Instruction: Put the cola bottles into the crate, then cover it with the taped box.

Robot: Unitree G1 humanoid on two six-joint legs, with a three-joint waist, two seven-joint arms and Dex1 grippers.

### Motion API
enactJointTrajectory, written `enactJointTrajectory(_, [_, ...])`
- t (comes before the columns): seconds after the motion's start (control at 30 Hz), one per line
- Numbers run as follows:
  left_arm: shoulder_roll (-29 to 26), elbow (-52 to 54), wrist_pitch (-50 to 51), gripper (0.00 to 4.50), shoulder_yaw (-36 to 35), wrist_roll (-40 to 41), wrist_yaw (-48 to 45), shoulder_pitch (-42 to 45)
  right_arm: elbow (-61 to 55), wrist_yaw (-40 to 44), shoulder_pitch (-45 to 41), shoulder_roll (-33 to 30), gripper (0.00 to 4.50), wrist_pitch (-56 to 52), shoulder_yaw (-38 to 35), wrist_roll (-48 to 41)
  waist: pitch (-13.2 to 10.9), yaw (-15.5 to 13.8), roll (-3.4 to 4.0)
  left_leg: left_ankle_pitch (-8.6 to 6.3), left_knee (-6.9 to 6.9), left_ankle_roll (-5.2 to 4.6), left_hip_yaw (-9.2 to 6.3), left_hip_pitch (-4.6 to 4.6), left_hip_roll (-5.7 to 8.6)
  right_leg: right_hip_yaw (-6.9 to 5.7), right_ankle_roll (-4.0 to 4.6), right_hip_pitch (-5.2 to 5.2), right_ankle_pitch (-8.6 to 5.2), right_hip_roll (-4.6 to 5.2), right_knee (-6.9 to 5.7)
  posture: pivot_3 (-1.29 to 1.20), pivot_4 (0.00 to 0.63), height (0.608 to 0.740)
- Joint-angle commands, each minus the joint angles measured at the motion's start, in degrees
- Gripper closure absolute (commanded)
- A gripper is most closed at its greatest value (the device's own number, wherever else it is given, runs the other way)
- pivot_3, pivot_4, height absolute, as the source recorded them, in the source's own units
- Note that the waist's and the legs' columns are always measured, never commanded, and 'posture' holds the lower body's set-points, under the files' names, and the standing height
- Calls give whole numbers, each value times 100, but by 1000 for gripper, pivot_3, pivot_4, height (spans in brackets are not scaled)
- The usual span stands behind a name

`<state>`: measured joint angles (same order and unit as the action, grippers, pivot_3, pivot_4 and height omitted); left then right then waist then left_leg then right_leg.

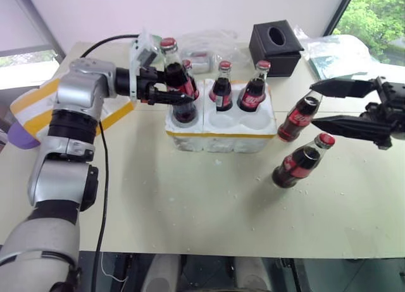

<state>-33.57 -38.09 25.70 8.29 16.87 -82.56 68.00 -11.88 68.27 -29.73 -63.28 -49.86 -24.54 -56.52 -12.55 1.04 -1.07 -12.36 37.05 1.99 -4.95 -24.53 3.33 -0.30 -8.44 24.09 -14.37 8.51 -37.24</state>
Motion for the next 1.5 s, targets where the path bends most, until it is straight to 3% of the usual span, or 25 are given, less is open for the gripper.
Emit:
enactJointTrajectory(0.03, [-112,180,-28,1709,-172,52,-185,258,62,-42,-96,25,0,133,-150,-37,0,-8,0,0,4,0,0,-2,0,0,-2,0,3,1,1,0,150,737])
enactJointTrajectory(0.7, [733,-318,-1076,1709,191,-864,587,-430,1,-183,-47,222,0,323,99,96,1,-44,1,0,11,-1,-1,0,2,0,-4,-9,16,2,1,0,150,737])
enactJointTrajectory(0.77, [702,-341,-1050,688,204,-884,525,-457,-17,-218,-42,240,0,320,106,99,2,-41,1,0,17,-1,-2,1,3,0,-7,-14,18,2,3,0,150,737])
enactJointTrajectory(0.83, [641,-304,-1066,39,200,-904,470,-488,-37,-247,-40,255,0,310,107,90,2,-39,1,0,17,-1,-2,4,4,0,-9,-20,20,3,6,0,150,737])
enactJointTrajectory(1.03, [98,668,-476,39,-140,-455,92,-657,-155,-321,168,253,0,331,19,143,2,7,1,0,13,-1,-4,6,3,0,-9,-20,20,2,7,0,150,737])
enactJointTrajectory(1.23, [-811,1976,1284,39,-928,673,-144,-628,-283,-552,599,195,0,251,-488,83,2,-4,1,0,10,-2,-5,4,-2,0,-6,-12,22,-2,2,0,150,737])
enactJointTrajectory(1.37, [-1477,2977,2936,39,-1500,1901,-349,-617,-351,-791,1132,151,0,-82,-1486,-131,2,-11,2,-1,11,-2,-6,4,-4,0,-6,-16,22,-1,6,0,150,737])
enactJointTrajectory(1.5, [-1677,3965,3132,39,-1412,2278,-292,-1223,-695,-874,2050,293,0,-233,-2376,-21,6,-58,7,-2,8,-4,-14,21,-4,0,-5,-42,21,-2,14,0,150,737])
